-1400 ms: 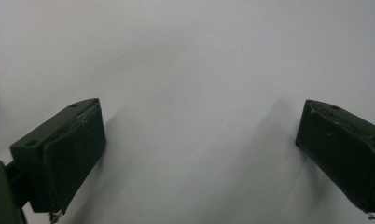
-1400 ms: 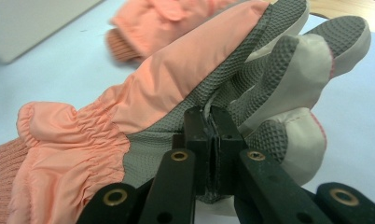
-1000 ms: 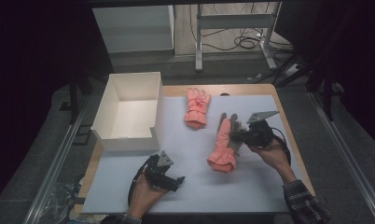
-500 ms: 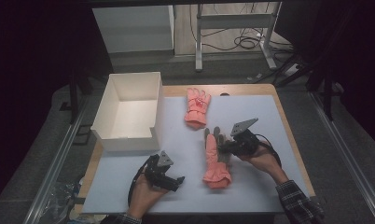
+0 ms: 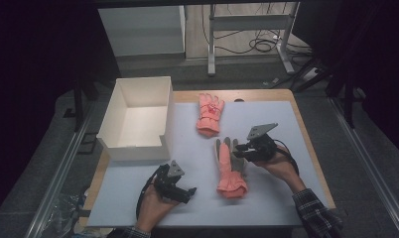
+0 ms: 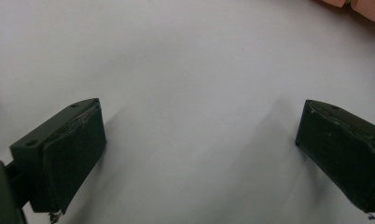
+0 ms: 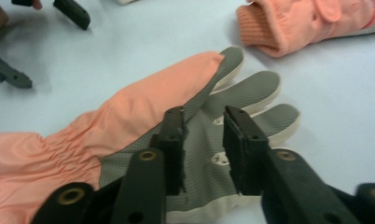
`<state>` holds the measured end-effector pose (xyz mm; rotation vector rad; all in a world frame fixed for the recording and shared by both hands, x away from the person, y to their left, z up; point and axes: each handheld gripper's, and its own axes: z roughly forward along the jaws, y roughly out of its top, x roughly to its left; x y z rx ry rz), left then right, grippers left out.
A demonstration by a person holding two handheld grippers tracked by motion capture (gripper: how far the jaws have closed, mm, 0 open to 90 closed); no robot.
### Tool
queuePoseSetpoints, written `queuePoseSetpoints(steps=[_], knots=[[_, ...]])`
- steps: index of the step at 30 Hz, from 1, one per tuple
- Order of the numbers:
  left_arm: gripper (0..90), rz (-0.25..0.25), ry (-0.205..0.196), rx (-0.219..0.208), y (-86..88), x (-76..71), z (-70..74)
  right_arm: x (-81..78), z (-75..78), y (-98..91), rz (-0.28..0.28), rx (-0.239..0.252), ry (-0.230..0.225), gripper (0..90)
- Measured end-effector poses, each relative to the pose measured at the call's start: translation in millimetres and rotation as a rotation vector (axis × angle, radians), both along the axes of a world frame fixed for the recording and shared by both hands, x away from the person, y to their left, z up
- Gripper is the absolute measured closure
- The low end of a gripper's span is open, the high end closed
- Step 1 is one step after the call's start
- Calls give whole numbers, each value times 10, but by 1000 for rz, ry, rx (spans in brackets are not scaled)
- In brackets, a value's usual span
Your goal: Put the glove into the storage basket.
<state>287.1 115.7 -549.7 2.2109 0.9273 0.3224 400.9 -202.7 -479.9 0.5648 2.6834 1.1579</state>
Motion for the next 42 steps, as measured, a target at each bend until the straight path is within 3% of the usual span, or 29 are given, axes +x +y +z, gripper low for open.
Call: queuePoseSetpoints(steps=[12, 18, 32, 42], knots=[[14, -4, 1, 5, 4, 1, 3, 240, 98, 97, -145, 69, 23, 502], [14, -4, 0, 5, 4, 2, 2, 422, 158, 235, -186, 83, -13, 441], [14, -4, 0, 6, 5, 2, 2, 920, 77, 575, -278, 91, 16, 449], [14, -3, 1, 4, 3, 1, 2, 1253, 18, 848, -323, 86, 6, 440]])
